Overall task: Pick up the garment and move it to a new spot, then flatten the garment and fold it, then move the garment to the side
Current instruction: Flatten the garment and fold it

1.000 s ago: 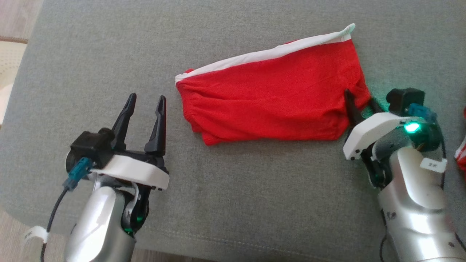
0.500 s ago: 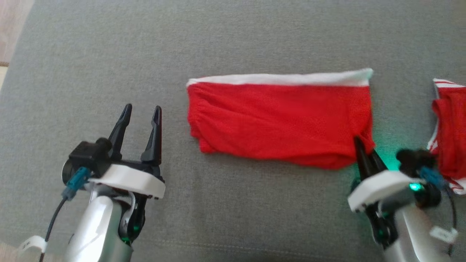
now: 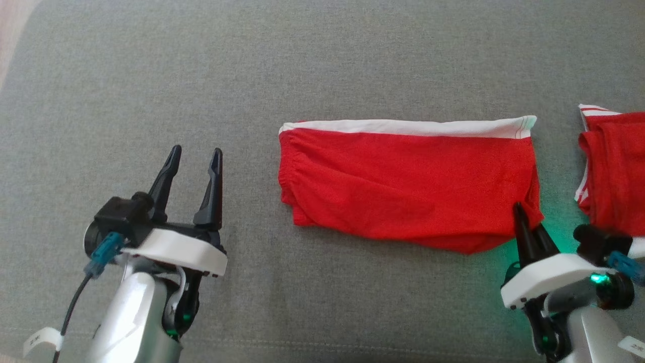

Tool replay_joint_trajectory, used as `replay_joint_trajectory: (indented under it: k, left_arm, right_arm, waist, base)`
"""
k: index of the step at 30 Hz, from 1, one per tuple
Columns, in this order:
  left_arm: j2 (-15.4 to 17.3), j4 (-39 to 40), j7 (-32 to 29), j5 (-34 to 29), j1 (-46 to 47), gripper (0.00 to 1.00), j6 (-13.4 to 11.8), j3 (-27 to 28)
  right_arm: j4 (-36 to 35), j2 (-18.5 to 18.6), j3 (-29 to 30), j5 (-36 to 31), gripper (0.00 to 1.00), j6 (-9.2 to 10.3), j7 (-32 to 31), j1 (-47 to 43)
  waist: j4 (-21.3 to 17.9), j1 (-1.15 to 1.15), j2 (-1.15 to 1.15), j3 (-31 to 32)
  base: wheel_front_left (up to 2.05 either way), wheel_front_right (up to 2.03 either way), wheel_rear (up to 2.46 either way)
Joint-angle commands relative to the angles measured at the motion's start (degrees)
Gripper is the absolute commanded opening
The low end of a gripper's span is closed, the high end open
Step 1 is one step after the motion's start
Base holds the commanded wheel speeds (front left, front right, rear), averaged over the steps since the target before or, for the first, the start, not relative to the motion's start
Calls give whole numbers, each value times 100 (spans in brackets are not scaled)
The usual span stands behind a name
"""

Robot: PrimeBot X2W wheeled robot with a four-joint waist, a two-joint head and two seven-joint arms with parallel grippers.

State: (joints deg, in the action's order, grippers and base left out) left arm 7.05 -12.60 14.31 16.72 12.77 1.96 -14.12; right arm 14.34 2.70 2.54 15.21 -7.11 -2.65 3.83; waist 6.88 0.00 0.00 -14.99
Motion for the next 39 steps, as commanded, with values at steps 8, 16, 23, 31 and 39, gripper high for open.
replay_joint_trajectory:
  k: [8,16,23,31,39]
  left_arm:
    - [129,140,63,-1,56,100,-30,104]
    - [44,77,62,25,95,100,-33,-21]
    - [-13,-4,64,61,133,100,-18,-77]
    - [-15,-31,67,76,108,100,-34,-29]
    - [18,-15,68,46,76,100,-42,17]
  right_arm:
    - [-1038,18,-830,-53,0,-37,-403,542]
    - [-698,18,-2604,494,0,-37,-677,1543]
    - [222,18,-3378,1006,0,-37,-589,1866]
    - [776,18,-3758,1200,100,-37,-334,2059]
    - [363,18,-4222,1107,100,-37,228,2211]
  waist:
    - [109,0,0,142]
    - [477,0,0,222]
    - [779,0,0,178]
    - [785,0,0,110]
    - [578,0,0,194]
  base:
    - [0,0,0]
    - [0,0,0]
    - [0,0,0]
    - [0,0,0]
    - [0,0,0]
